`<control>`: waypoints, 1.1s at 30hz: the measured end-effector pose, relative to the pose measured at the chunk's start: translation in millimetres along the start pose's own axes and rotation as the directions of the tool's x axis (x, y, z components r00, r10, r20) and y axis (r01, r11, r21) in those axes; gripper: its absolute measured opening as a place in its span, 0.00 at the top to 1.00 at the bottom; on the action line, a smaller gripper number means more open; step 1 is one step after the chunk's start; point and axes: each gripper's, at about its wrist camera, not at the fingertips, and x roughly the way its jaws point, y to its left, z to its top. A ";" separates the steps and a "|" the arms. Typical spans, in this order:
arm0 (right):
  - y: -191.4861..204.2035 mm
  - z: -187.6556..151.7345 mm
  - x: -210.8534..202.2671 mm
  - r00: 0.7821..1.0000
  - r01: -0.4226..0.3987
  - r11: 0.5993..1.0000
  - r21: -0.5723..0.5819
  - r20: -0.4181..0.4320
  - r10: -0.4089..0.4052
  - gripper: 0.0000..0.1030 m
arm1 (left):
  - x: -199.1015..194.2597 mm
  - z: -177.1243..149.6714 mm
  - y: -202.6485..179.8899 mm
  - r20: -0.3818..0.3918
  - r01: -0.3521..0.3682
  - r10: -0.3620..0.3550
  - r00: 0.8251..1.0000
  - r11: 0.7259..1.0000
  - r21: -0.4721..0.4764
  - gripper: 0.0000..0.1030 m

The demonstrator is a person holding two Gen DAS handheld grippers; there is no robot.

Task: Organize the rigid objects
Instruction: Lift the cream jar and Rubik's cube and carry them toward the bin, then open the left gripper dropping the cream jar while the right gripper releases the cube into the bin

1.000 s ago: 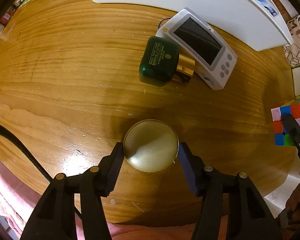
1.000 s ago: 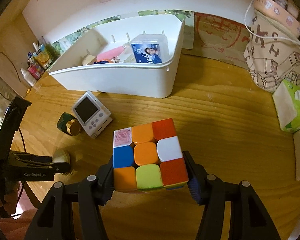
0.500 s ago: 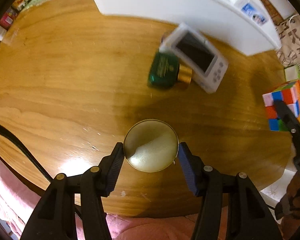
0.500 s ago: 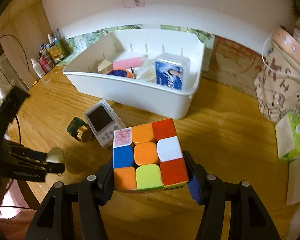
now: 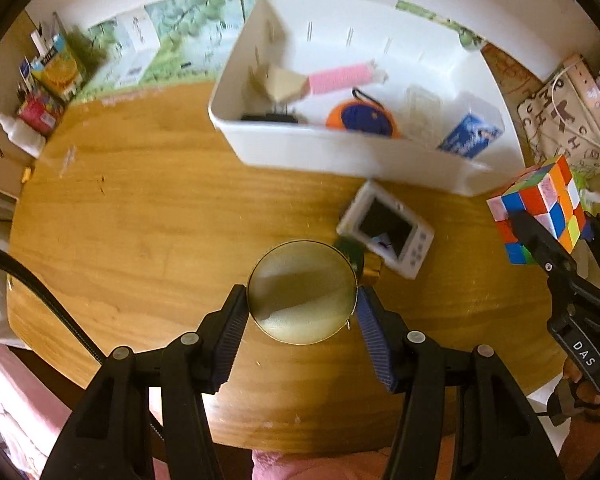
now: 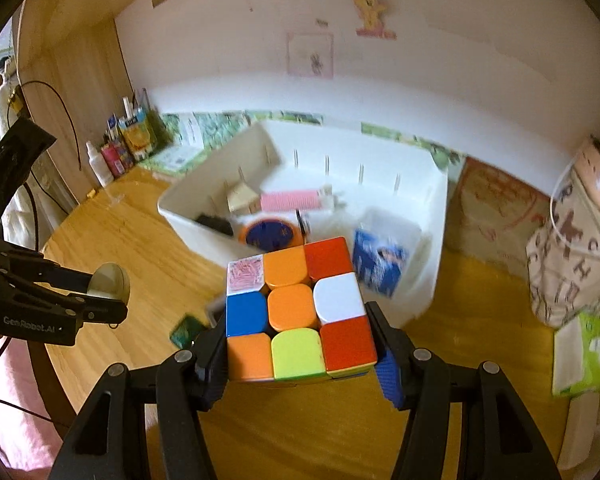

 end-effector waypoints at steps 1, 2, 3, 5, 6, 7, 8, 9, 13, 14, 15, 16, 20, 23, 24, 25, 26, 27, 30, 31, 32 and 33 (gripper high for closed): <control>1.2 3.6 0.7 1.000 -0.001 1.000 -0.001 0.007 0.001 0.41 | -2.1 3.2 1.5 0.005 0.000 0.000 1.000 1.000 0.001 0.43; 1.7 8.6 1.9 1.000 -0.002 1.000 -0.001 0.017 0.002 0.41 | -8.9 7.2 -0.8 0.012 0.004 -0.004 1.000 1.000 0.003 0.43; 1.9 12.0 2.7 1.000 -0.002 1.000 0.001 0.023 0.002 0.41 | -8.8 9.5 0.1 0.018 0.006 -0.007 1.000 1.000 0.007 0.43; 1.6 20.3 5.3 0.999 -0.003 1.000 0.009 0.037 0.003 0.41 | -12.2 22.8 2.3 0.035 0.005 -0.006 0.999 1.000 0.013 0.43; 1.0 25.0 6.8 0.999 -0.001 1.000 0.015 0.046 0.001 0.41 | -13.3 29.1 4.3 0.046 0.005 -0.005 0.999 1.000 0.015 0.43; 0.2 28.7 7.9 0.998 0.000 1.000 0.020 0.055 -0.001 0.41 | -10.7 34.4 4.3 0.055 0.005 -0.006 0.998 1.000 0.017 0.43; -0.5 32.2 9.5 0.998 0.001 1.000 0.024 0.062 -0.002 0.41 | -12.2 41.4 6.7 0.068 0.007 -0.009 0.998 1.000 0.020 0.43; -1.2 36.2 11.5 0.998 0.003 1.000 0.029 0.069 -0.005 0.41 | -14.3 45.3 8.2 0.077 0.008 -0.010 0.997 1.000 0.023 0.43; -4.8 49.5 20.5 0.996 0.009 0.999 0.052 0.088 -0.013 0.41 | -19.3 66.1 9.6 0.123 0.012 -0.015 0.992 1.000 0.027 0.43; -6.5 52.7 23.9 0.996 0.011 0.998 0.064 0.092 -0.017 0.41 | -20.8 71.0 9.8 0.137 0.018 -0.021 0.990 0.999 0.026 0.43; -7.4 55.1 26.8 0.995 0.016 0.997 0.070 0.095 -0.023 0.41 | -22.2 75.5 9.7 0.149 0.026 -0.030 0.988 0.999 0.029 0.43; -8.2 57.7 30.7 0.995 0.023 0.997 0.073 0.096 -0.030 0.41 | -22.5 79.9 9.5 0.157 0.034 -0.038 0.987 0.999 0.032 0.43; -9.8 63.7 41.9 0.993 0.030 0.996 0.083 0.108 -0.039 0.41 | -22.6 97.7 9.7 0.177 0.088 -0.093 0.980 0.995 0.034 0.43; -13.3 65.5 51.7 0.992 0.016 0.994 0.109 0.121 -0.030 0.41 | -22.4 108.9 7.2 0.226 0.104 -0.114 0.967 0.993 0.056 0.43; -14.2 65.5 54.9 0.992 0.011 0.994 0.113 0.122 -0.025 0.41 | -22.2 112.1 6.0 0.244 0.108 -0.121 0.962 0.992 0.065 0.43; -15.7 65.1 59.5 0.992 0.005 0.993 0.120 0.121 -0.020 0.41 | -22.2 114.7 4.9 0.259 0.115 -0.131 0.957 0.991 0.074 0.43; -16.8 65.1 63.7 0.993 0.003 0.992 0.127 0.117 -0.018 0.41 | -21.5 118.1 3.5 0.274 0.127 -0.146 0.951 0.988 0.087 0.43; -17.9 64.5 66.7 0.993 0.002 0.991 0.135 0.114 -0.017 0.41 | -20.8 120.8 2.3 0.285 0.141 -0.163 0.945 0.985 0.096 0.43; -23.1 62.9 77.7 0.994 -0.006 0.987 0.162 0.105 -0.012 0.41 | -16.2 127.9 -1.7 0.318 0.166 -0.196 0.928 0.979 0.121 0.43; -24.0 62.3 79.4 0.995 -0.007 0.986 0.166 0.104 -0.010 0.41 | -14.4 129.5 -2.8 0.327 0.171 -0.203 0.923 0.977 0.126 0.43; -25.3 61.3 81.8 0.995 -0.008 0.986 0.168 0.101 -0.010 0.41 | -12.3 130.8 -3.8 0.336 0.177 -0.212 0.918 0.976 0.130 0.43; -26.0 60.6 83.6 0.995 -0.005 0.986 0.167 0.100 -0.012 0.41 | -10.4 131.7 -4.5 0.346 0.186 -0.221 0.912 0.974 0.131 0.43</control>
